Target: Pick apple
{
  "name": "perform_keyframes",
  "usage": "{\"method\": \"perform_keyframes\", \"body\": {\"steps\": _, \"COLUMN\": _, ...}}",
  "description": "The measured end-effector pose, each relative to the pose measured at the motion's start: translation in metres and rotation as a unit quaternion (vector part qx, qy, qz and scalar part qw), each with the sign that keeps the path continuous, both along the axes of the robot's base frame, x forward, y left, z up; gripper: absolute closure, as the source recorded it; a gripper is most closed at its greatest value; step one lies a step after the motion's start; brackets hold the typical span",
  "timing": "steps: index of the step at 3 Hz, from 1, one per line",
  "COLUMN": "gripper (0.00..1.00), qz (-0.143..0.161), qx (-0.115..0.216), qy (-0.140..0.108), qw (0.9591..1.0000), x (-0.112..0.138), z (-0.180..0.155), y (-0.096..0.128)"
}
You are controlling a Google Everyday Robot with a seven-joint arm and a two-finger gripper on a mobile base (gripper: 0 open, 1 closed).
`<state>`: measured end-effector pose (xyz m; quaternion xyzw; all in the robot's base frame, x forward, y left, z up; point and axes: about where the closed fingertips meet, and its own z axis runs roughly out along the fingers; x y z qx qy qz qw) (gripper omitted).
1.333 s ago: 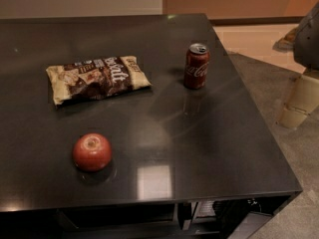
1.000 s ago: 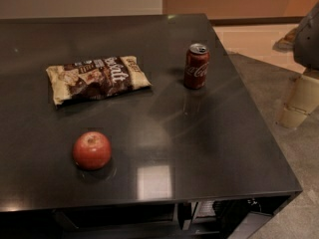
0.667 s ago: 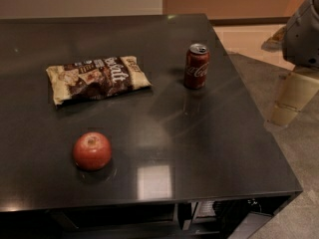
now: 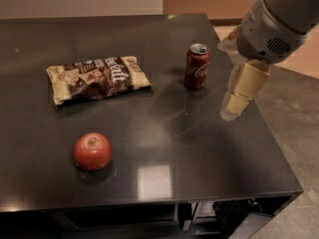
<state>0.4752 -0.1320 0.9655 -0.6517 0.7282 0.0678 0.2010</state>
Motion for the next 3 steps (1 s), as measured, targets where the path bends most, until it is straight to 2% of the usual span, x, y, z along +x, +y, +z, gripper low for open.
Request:
{"method": "perform_keyframes", "body": {"steps": 1, "gripper": 0.0, "qz": 0.046, "qx": 0.044, "qy": -0.002, "qw": 0.998, "x": 0.006, "z": -0.01, "y": 0.048}}
{"method": "perform_keyframes", "body": {"steps": 2, "gripper": 0.0, "qz": 0.097, "qx": 0.075, "qy": -0.001, "qw": 0.9925, "x": 0.001, "z": -0.027, "y": 0.099}}
{"method": "perform_keyframes", "body": {"steps": 3, "gripper": 0.0, "qz": 0.14, "qx": 0.086, "qy": 0.01, "qw": 0.9864, "x": -0.009, "z": -0.047, "y": 0.143}}
